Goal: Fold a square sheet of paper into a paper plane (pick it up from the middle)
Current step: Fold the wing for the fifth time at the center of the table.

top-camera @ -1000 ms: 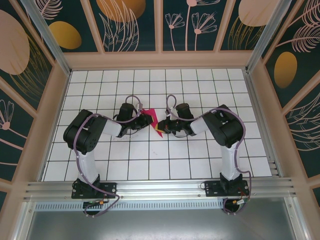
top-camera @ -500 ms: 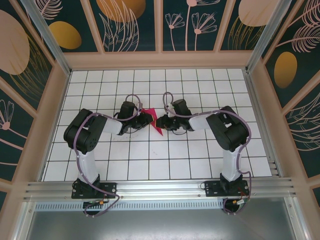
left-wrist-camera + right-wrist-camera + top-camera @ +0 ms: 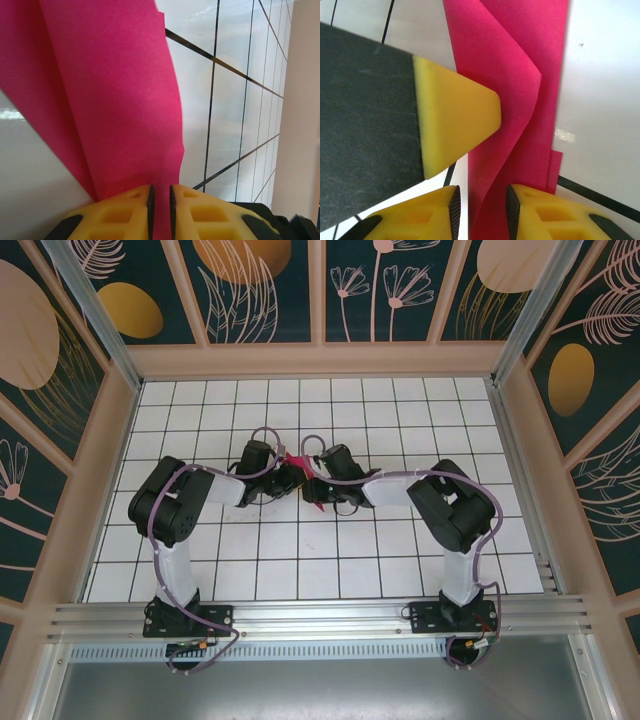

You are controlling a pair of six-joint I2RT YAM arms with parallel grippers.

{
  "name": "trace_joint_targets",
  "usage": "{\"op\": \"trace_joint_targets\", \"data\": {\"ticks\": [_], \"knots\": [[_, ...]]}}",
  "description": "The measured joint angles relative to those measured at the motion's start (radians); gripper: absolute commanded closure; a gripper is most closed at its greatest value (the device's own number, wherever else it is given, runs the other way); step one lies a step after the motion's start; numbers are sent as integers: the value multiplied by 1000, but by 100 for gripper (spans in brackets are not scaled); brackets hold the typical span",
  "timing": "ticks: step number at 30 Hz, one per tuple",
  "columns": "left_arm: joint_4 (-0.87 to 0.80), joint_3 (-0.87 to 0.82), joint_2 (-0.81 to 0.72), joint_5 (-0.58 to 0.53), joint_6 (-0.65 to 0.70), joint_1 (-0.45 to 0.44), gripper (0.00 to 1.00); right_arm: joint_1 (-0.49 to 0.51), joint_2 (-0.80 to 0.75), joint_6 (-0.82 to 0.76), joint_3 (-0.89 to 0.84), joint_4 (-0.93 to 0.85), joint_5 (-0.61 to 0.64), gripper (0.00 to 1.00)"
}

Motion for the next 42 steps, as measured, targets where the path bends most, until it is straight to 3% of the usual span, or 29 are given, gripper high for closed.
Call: {"op": "trace_joint_targets", "data": {"ticks": [14,32,36,42], "knots": [[-33,23,8,2,-12,1,81,102,-37,-87,-45,16,290,57],[-77,51,16,14,-12,4,81,172,-35,-215,-79,47,457,65],[-81,55,18,21,-12,6,81,173,-34,-236,-82,55,481,69],[-85,57,19,24,-12,6,81,171,-34,-245,-86,66,481,93]]}}
